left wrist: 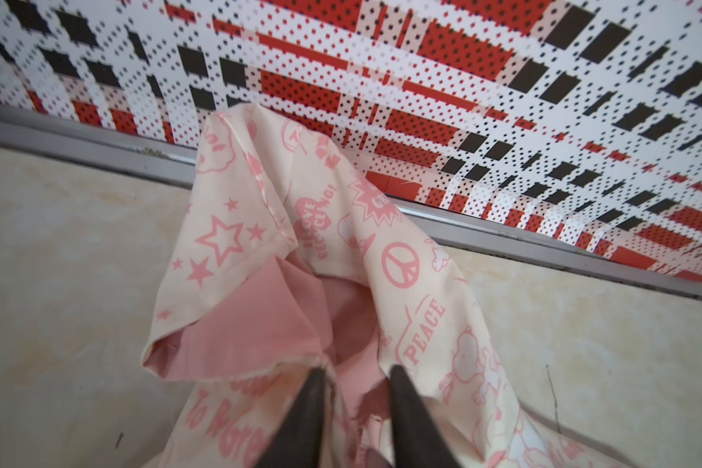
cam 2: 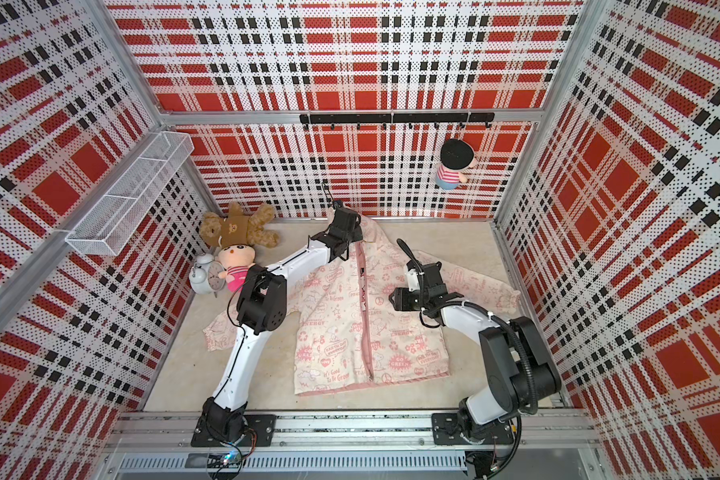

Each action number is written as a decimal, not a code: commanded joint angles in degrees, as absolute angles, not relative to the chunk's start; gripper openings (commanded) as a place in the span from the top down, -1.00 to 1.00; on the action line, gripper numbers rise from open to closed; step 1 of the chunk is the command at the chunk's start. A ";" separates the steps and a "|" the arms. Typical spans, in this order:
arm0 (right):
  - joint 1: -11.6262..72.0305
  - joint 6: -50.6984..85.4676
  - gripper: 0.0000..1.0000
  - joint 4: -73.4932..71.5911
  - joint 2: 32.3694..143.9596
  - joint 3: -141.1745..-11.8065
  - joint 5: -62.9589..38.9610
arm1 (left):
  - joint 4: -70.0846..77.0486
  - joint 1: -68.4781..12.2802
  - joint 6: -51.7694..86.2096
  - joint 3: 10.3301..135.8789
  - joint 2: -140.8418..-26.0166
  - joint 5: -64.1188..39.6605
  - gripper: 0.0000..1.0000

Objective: Unzip the jacket
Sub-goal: Smooth out the jacket at the center of the board.

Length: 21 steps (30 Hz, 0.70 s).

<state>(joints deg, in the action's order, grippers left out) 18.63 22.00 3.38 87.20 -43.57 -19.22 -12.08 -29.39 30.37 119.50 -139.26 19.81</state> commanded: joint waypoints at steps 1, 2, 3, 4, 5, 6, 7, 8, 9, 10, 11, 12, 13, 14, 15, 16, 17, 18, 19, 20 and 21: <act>19.65 22.02 -0.20 1.14 84.39 -42.54 -24.26 | -10.88 -29.44 29.29 120.99 -139.52 20.18 -0.17; 20.28 22.09 -0.21 1.56 83.85 -42.37 -24.07 | -11.40 -29.52 29.27 121.26 -139.82 20.38 -0.30; 20.99 22.25 -0.22 2.04 83.44 -42.16 -23.72 | -11.88 -29.63 29.27 121.14 -139.64 20.83 -0.40; 21.74 22.40 -0.22 2.66 83.01 -42.02 -23.40 | -12.11 -29.72 29.06 120.82 -139.34 21.35 -0.47; 22.58 22.54 -0.22 3.22 82.52 -41.78 -22.95 | -12.12 -29.87 28.72 120.20 -138.71 22.08 -0.51; 23.42 22.82 -0.22 3.72 82.07 -41.53 -22.70 | -12.06 -30.10 28.25 119.10 -137.79 23.06 -0.53; 24.15 23.19 -0.22 3.84 81.56 -41.35 -22.51 | -12.04 -30.25 27.75 118.05 -136.80 24.00 -0.54; 25.08 23.76 -0.22 3.95 81.03 -41.17 -22.50 | -11.84 -30.49 27.24 116.65 -135.38 25.21 -0.55; 25.96 24.34 -0.22 3.99 80.62 -40.97 -22.54 | -11.61 -30.59 26.80 114.45 -133.58 26.48 -0.56; 26.75 24.92 -0.21 3.98 80.28 -40.90 -22.62 | -11.16 -30.67 26.58 112.06 -131.57 27.23 -0.56; 27.83 25.49 -0.21 4.00 80.08 -40.75 -22.59 | -10.36 -30.63 26.46 108.62 -128.96 27.87 -0.56; 28.78 25.96 -0.21 4.04 79.99 -40.90 -22.44 | -8.87 -30.51 26.37 104.52 -125.97 28.20 -0.58; 29.78 26.44 -0.21 4.13 79.98 -40.95 -21.98 | -7.58 -30.41 26.30 100.74 -123.31 28.38 -0.60; 31.03 27.00 -0.20 4.35 80.07 -41.02 -21.14 | -6.62 -30.18 26.28 96.80 -120.23 28.61 -0.62; 32.12 27.71 -0.19 4.27 80.34 -41.05 -20.39 | -6.25 -29.93 26.44 92.42 -117.32 28.95 -0.64; 32.92 28.33 -0.18 3.92 80.71 -41.05 -20.22 | -6.09 -29.67 26.70 89.17 -115.06 28.99 -0.65; 33.60 29.23 -0.16 3.15 81.35 -40.94 -20.14 | -6.06 -29.13 27.20 85.65 -112.51 28.74 -0.66; 34.47 30.33 -0.12 2.44 82.25 -40.81 -19.79 | -6.27 -28.48 28.13 81.93 -110.34 28.24 -0.66; 35.13 31.02 -0.07 1.90 83.15 -40.85 -19.74 | -6.40 -27.72 29.26 78.84 -108.51 27.26 -0.64; 36.14 31.29 -0.02 1.36 84.44 -41.22 -19.93 | -6.28 -26.70 30.54 75.42 -106.66 25.68 -0.61; 37.16 31.28 0.01 1.18 85.83 -41.94 -19.82 | -5.62 -25.45 31.59 72.31 -105.05 23.69 -0.56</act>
